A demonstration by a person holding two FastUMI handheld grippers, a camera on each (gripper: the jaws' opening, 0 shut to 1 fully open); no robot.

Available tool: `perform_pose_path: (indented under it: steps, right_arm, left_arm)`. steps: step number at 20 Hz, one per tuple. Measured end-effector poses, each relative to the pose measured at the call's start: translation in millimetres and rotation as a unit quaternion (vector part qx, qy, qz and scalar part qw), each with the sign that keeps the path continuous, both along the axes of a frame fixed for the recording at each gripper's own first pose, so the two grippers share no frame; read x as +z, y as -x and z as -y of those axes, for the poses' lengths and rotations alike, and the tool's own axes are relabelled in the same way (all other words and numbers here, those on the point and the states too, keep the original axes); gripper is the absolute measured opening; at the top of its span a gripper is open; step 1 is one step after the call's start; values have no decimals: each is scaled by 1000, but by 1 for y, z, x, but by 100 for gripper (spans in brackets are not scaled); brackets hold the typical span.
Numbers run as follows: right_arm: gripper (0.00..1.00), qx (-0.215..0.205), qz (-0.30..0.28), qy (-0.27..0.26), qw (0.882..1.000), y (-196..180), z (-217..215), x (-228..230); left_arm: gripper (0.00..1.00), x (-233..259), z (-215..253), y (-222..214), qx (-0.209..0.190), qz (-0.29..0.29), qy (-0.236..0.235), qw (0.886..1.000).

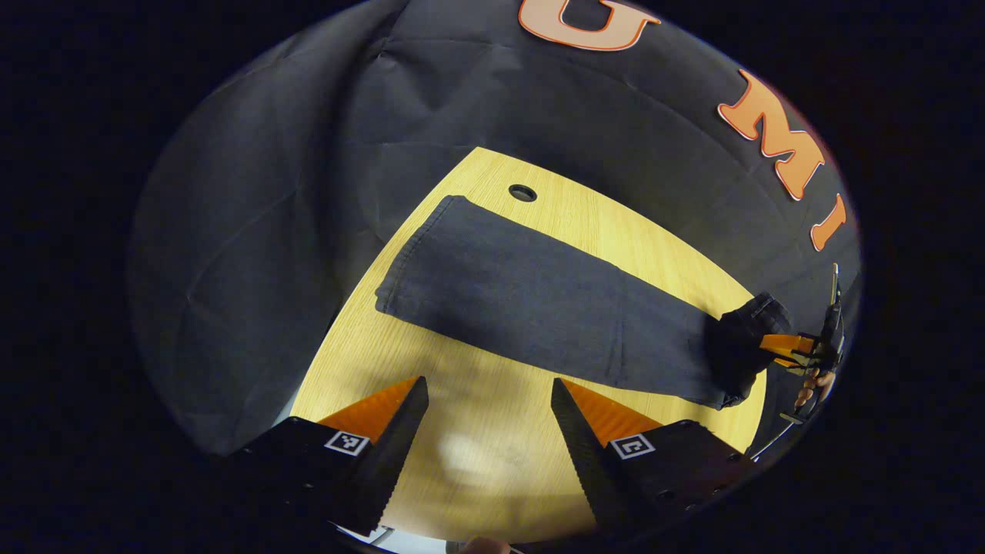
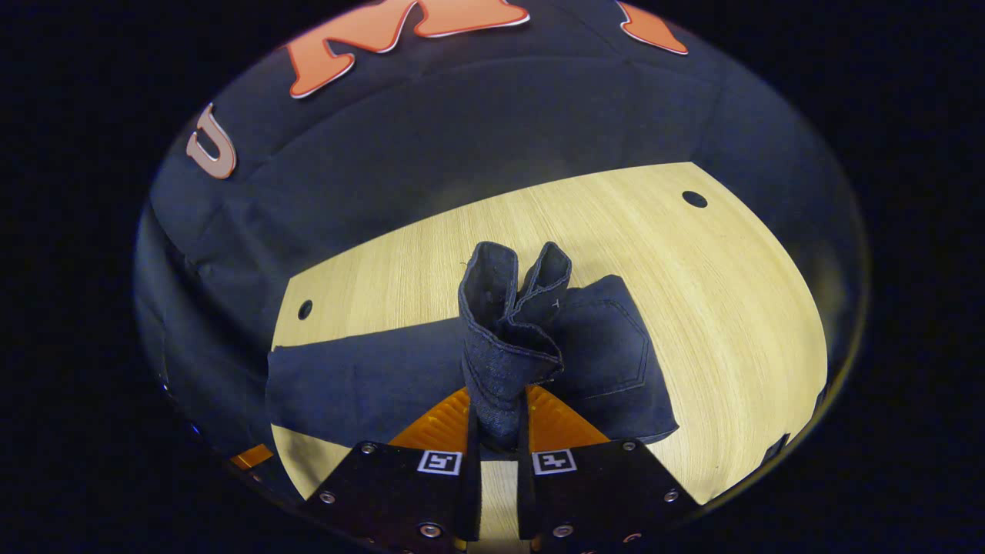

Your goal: Grasp the waist and the cuffs of the jeans and fold them to make the two legs overlap; first hold the waist and fold one-third of the jeans toward the cuffs, then hold the cuffs and fold the remaining one-third in the same direction to finish folding.

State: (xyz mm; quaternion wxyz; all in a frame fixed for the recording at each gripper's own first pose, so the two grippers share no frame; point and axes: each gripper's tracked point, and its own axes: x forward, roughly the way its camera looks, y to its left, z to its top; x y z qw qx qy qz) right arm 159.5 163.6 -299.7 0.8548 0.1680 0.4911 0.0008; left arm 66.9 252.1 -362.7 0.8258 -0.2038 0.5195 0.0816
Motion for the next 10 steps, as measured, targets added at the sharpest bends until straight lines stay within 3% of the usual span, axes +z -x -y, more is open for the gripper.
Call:
perform_pose_path:
  steps: [2,5,8,9,10]
  right_arm:
    - [19,0,-17,1,1000,3,-10,-8]
    - [29,6,-25,-20,999,1,-24,-22]
    - [53,3,-37,-46,998,1,-45,-25]
    - [68,4,-41,-63,997,3,-56,-25]
    - [68,5,-40,-77,996,2,-65,-22]
  left_arm:
    - [98,-4,-6,-1,2,-5,-2,1000]
    - [97,-11,-16,-9,2,-16,-5,1000]
    - [97,-25,-31,-19,17,-27,-5,999]
    - [98,-29,-35,-23,24,-34,0,999]
    - [97,-29,-43,-28,33,-41,7,999]
